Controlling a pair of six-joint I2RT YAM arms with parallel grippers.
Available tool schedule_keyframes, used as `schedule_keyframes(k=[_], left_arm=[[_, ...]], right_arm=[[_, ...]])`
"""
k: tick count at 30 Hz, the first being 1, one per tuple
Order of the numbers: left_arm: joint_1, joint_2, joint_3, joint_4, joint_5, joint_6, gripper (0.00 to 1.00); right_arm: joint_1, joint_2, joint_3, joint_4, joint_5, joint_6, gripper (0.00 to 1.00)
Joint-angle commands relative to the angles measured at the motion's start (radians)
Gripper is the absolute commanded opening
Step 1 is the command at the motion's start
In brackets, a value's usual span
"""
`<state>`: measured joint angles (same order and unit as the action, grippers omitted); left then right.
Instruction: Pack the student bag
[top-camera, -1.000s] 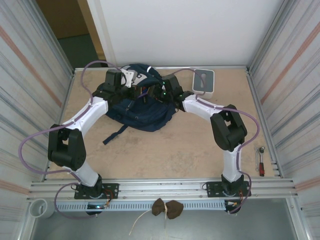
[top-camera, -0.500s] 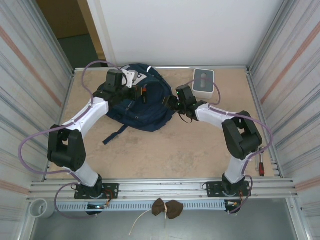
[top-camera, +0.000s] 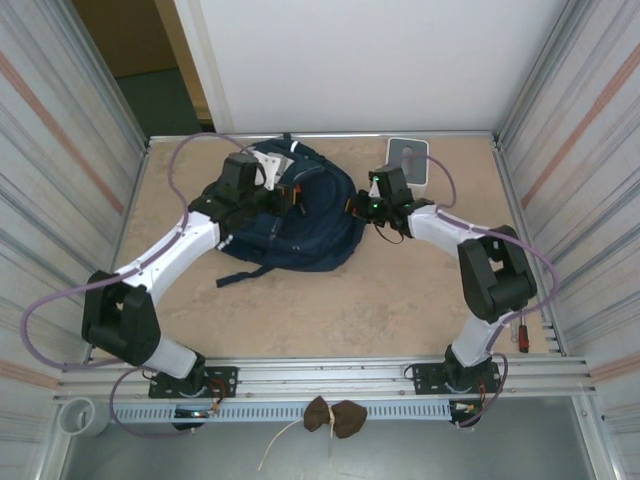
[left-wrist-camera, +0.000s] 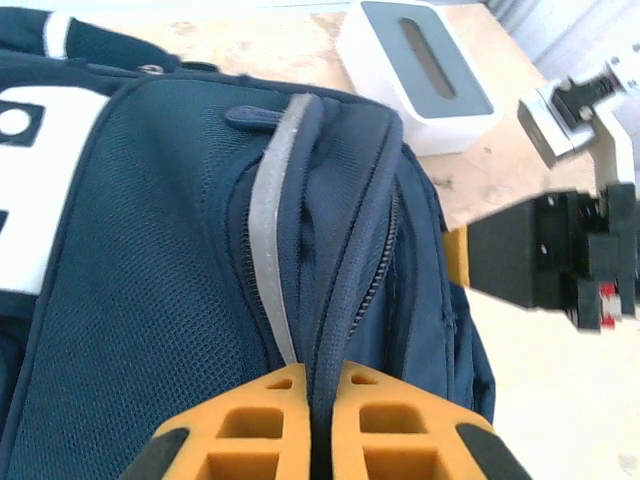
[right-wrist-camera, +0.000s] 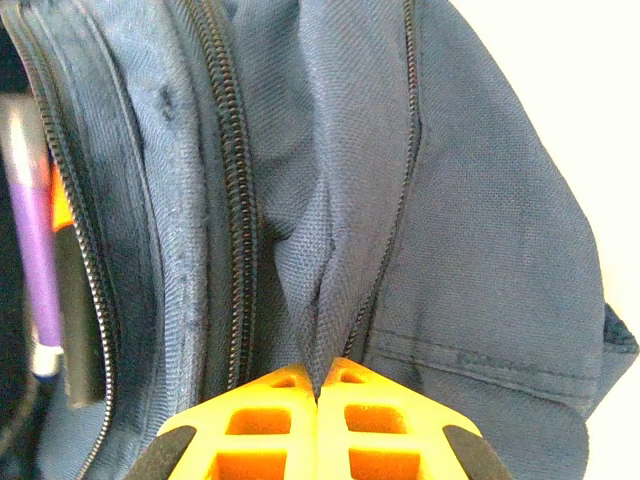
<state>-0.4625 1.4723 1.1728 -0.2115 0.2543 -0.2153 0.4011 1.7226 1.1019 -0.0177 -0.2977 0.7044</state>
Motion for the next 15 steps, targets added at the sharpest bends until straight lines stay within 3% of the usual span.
schedule_keyframes(k=[1, 5, 10, 15], left_arm=[[-0.073, -0.066, -0.017, 0.054, -0.017, -0.04, 0.07], [-0.127, -0.044, 0.014, 0.02, -0.126, -0.009, 0.07], [-0.124, -0.119, 0.018, 0.096, -0.249, -0.007, 0.0], [-0.157, -0.053, 0.069, 0.098, -0.08, 0.004, 0.02]], right_arm=[[-0.062, -0.108, -0.005, -0.061, -0.084, -0.105, 0.0], [-0.097, -0.208, -0.006, -0.079, -0.186, -0.131, 0.0], [-0.095, -0.267, 0.013, -0.075, -0.239, -0.117, 0.0], [-0.107, -0.207, 0.045, -0.126, -0.257, -0.157, 0.0]])
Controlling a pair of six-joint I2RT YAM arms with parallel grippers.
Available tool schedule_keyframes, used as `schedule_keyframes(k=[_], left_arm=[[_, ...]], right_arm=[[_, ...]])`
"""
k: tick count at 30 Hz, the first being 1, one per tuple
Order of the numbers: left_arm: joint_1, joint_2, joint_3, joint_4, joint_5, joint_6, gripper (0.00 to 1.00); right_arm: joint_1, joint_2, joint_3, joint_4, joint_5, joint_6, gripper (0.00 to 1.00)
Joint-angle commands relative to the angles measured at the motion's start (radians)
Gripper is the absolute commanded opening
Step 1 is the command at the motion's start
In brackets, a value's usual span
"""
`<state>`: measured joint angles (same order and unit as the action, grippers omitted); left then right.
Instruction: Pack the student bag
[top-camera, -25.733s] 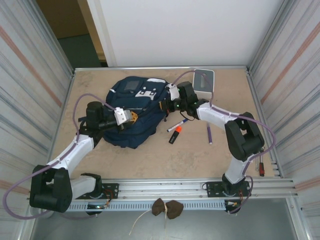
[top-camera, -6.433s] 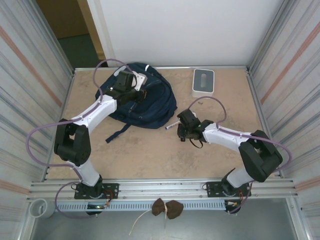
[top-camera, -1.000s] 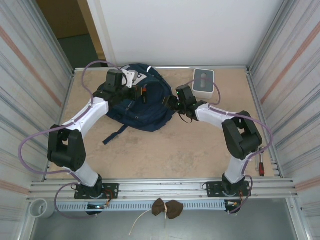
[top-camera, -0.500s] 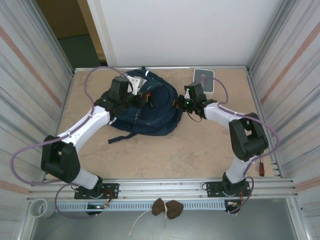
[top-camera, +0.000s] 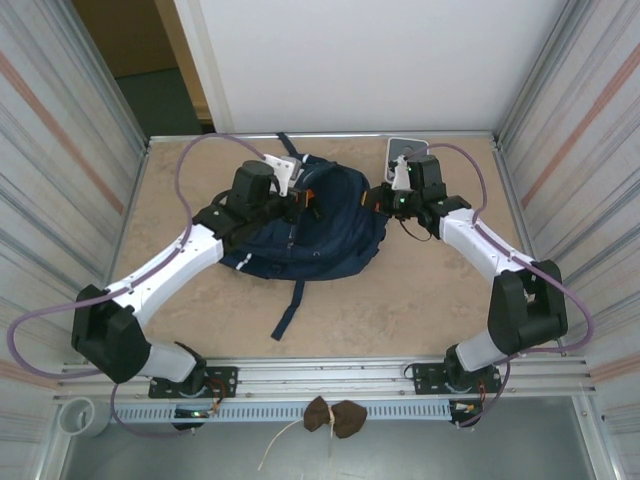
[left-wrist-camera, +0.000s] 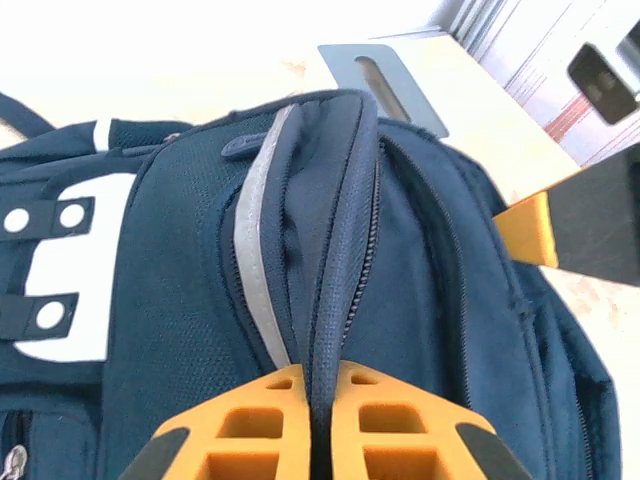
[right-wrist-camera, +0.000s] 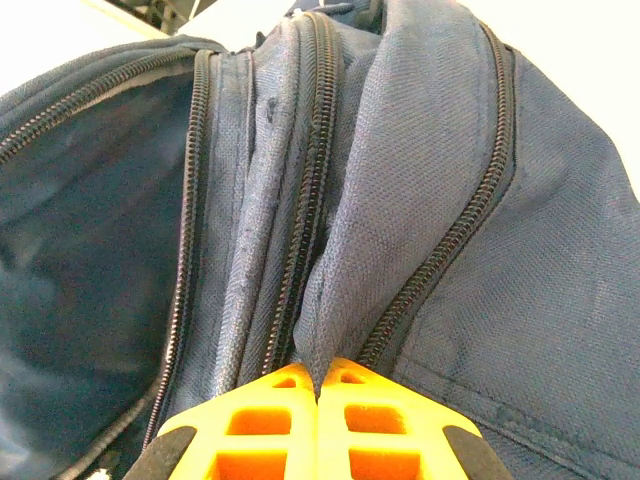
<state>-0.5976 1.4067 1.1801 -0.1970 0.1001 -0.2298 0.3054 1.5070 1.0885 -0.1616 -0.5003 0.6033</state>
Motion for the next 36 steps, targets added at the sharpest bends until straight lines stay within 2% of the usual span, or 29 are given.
schedule_keyframes(k=[1, 4, 8, 13, 16, 19, 21, 24, 31, 36], left_arm=[[-0.036, 0.041, 0.065, 0.08, 0.089, 0.027, 0.04], [-0.077, 0.11, 0.057, 0.063, 0.127, 0.079, 0.1], [-0.079, 0.15, 0.043, 0.033, 0.163, 0.18, 0.23], [-0.049, 0.073, 0.015, -0.001, 0.176, 0.42, 0.49], [-0.012, -0.007, -0.056, -0.001, 0.176, 0.613, 0.59], [0.046, -0.071, -0.148, 0.024, 0.213, 0.786, 0.62], [0.094, -0.099, -0.2, 0.007, 0.312, 0.941, 0.62], [0.132, -0.125, -0.277, 0.052, 0.33, 1.101, 0.64], [0.176, -0.117, -0.34, 0.107, 0.314, 1.282, 0.67], [0.183, -0.097, -0.362, 0.1, 0.354, 1.408, 0.68]], right_arm=[[-0.019, 0.031, 0.076, -0.004, -0.071, -0.072, 0.0], [-0.044, 0.078, 0.111, -0.042, -0.119, -0.107, 0.0], [-0.062, 0.122, 0.145, -0.101, -0.14, -0.17, 0.0], [-0.095, 0.149, 0.161, -0.125, -0.167, -0.206, 0.0], [-0.115, 0.157, 0.179, -0.146, -0.186, -0.235, 0.0], [-0.131, 0.181, 0.206, -0.17, -0.21, -0.255, 0.0], [-0.137, 0.195, 0.226, -0.187, -0.221, -0.268, 0.0], [-0.137, 0.217, 0.26, -0.221, -0.229, -0.288, 0.0], [-0.138, 0.261, 0.329, -0.305, -0.244, -0.337, 0.0], [-0.138, 0.285, 0.368, -0.348, -0.243, -0.361, 0.0]])
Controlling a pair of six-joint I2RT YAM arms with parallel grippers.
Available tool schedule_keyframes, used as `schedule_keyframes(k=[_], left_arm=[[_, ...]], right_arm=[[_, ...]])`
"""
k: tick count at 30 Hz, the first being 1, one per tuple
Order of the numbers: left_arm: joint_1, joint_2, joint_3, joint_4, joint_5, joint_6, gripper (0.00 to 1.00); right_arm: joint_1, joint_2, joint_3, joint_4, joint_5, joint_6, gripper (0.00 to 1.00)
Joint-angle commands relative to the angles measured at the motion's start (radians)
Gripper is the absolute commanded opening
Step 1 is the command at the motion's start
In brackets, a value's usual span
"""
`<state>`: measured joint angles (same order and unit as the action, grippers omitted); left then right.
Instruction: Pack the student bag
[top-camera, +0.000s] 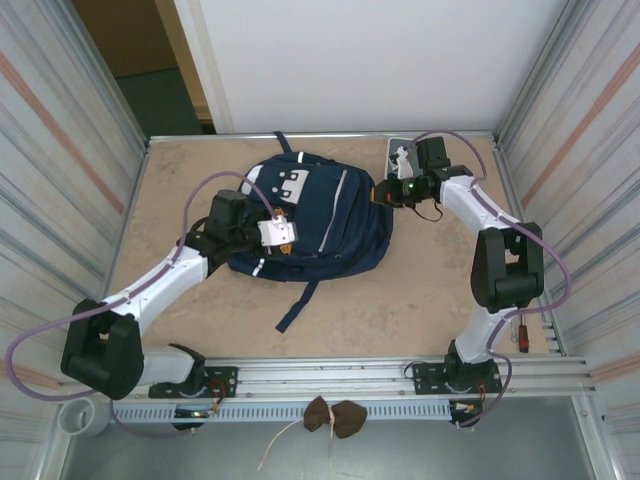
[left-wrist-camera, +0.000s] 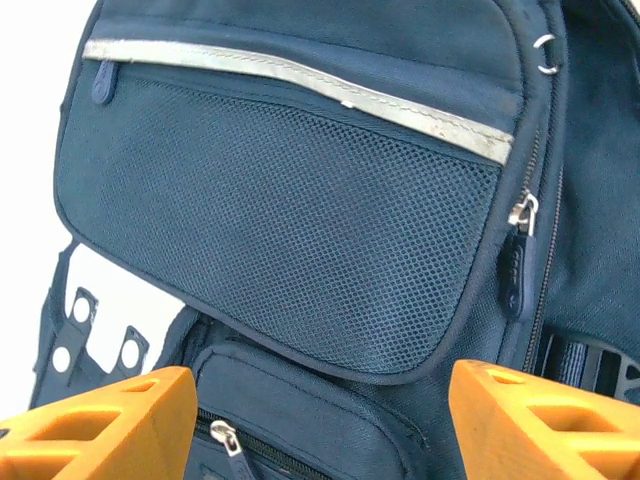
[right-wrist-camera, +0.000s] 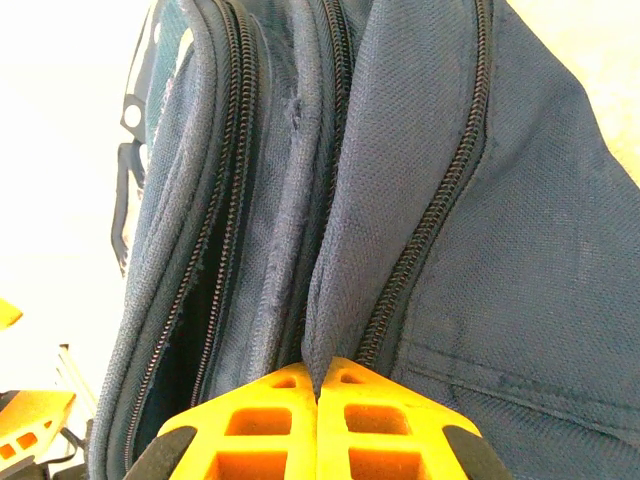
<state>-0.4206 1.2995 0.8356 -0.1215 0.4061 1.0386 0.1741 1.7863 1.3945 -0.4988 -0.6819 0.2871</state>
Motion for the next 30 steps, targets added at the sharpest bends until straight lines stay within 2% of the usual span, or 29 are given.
schedule_keyframes(k=[1, 9, 23, 30], left_arm=[[0.006, 0.016, -0.023, 0.027, 0.055, 0.158, 0.68], [0.001, 0.066, -0.018, 0.035, 0.092, 0.246, 0.66], [-0.044, 0.164, 0.034, -0.006, 0.087, 0.306, 0.65], [-0.066, 0.258, 0.103, -0.013, 0.023, 0.331, 0.55]], right_arm=[[-0.007, 0.01, 0.067, -0.015, -0.061, -0.046, 0.0], [-0.007, 0.031, 0.086, -0.024, -0.062, -0.046, 0.0], [-0.005, 0.028, 0.085, -0.04, -0.052, -0.053, 0.0], [-0.005, 0.025, 0.081, -0.047, -0.05, -0.057, 0.0]])
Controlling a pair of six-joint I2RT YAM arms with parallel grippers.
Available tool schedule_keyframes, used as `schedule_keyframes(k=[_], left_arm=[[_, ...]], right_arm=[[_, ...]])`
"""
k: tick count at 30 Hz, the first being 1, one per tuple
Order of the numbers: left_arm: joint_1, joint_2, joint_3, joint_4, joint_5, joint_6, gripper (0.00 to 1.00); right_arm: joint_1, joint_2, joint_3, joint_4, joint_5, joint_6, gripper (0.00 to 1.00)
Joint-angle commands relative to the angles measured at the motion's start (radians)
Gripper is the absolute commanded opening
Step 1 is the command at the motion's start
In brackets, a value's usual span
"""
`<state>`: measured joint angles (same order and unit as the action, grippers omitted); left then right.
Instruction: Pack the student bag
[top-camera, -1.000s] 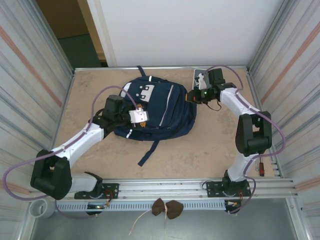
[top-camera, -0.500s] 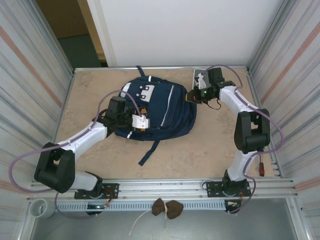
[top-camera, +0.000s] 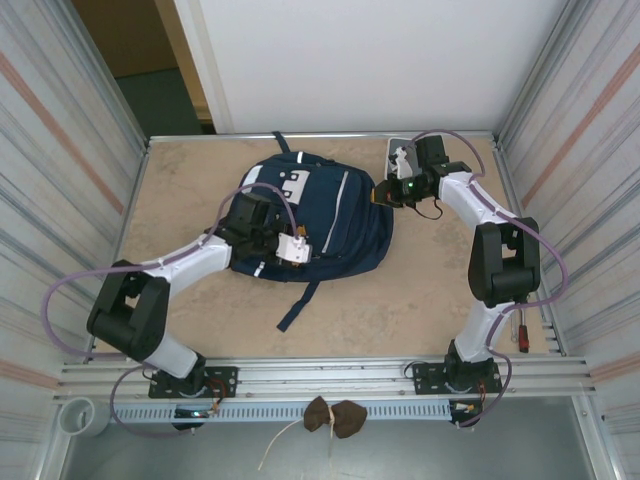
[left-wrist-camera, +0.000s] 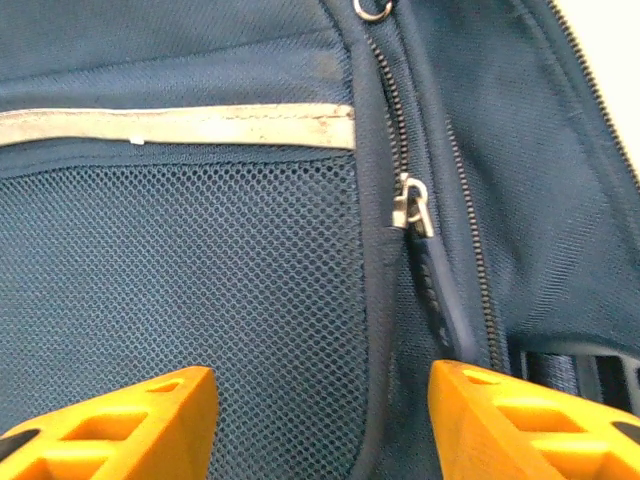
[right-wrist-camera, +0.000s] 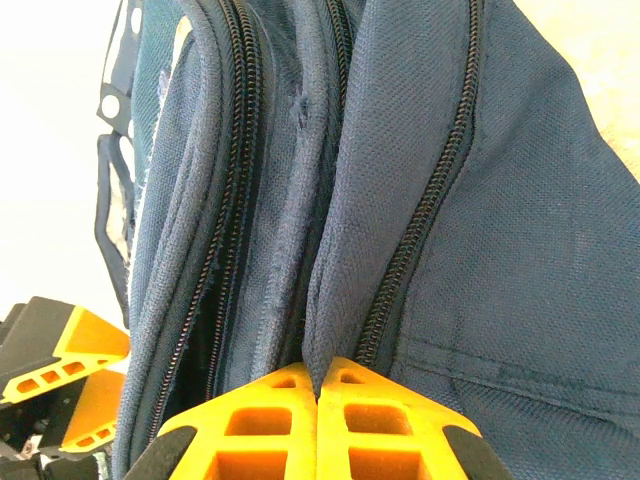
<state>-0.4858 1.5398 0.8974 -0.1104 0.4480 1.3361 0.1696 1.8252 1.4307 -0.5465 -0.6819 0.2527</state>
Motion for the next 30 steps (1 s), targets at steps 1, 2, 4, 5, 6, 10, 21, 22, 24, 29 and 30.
schedule_keyframes(k=[1, 2, 4, 5, 6, 10, 21, 22, 24, 29, 30], left_arm=[[0.0, 0.025, 0.049, -0.033, -0.026, 0.039, 0.52], [0.0, 0.032, 0.057, -0.041, -0.037, 0.044, 0.5], [0.0, 0.039, 0.063, -0.059, -0.055, 0.049, 0.47], [0.001, 0.04, 0.06, -0.064, -0.068, 0.054, 0.47], [0.003, 0.04, 0.056, -0.065, -0.076, 0.059, 0.47], [0.007, 0.055, 0.041, -0.035, -0.079, 0.072, 0.5], [-0.023, 0.103, 0.056, 0.041, -0.062, -0.008, 0.3], [-0.023, 0.099, 0.06, 0.025, -0.054, -0.022, 0.28], [-0.023, 0.093, 0.064, -0.009, -0.038, -0.047, 0.23], [-0.022, 0.079, 0.096, -0.103, -0.02, -0.121, 0.0], [-0.021, 0.076, 0.103, -0.116, -0.016, -0.146, 0.0]], right_arm=[[-0.001, -0.013, 0.043, 0.0, -0.05, -0.024, 0.0], [-0.001, -0.014, 0.043, 0.0, -0.05, -0.026, 0.0], [-0.001, -0.011, 0.046, 0.0, -0.05, -0.026, 0.0], [-0.002, -0.009, 0.047, 0.0, -0.052, -0.027, 0.0], [-0.002, -0.008, 0.048, -0.001, -0.05, -0.027, 0.0], [-0.003, 0.001, 0.057, 0.0, -0.056, -0.024, 0.0], [0.014, 0.037, 0.068, 0.028, -0.062, 0.01, 0.0], [0.018, 0.043, 0.072, 0.028, -0.056, 0.012, 0.0], [0.022, 0.05, 0.078, 0.024, -0.039, 0.017, 0.03], [0.016, 0.036, 0.08, -0.008, 0.05, 0.022, 0.21], [0.015, 0.026, 0.082, -0.02, 0.074, 0.023, 0.26]])
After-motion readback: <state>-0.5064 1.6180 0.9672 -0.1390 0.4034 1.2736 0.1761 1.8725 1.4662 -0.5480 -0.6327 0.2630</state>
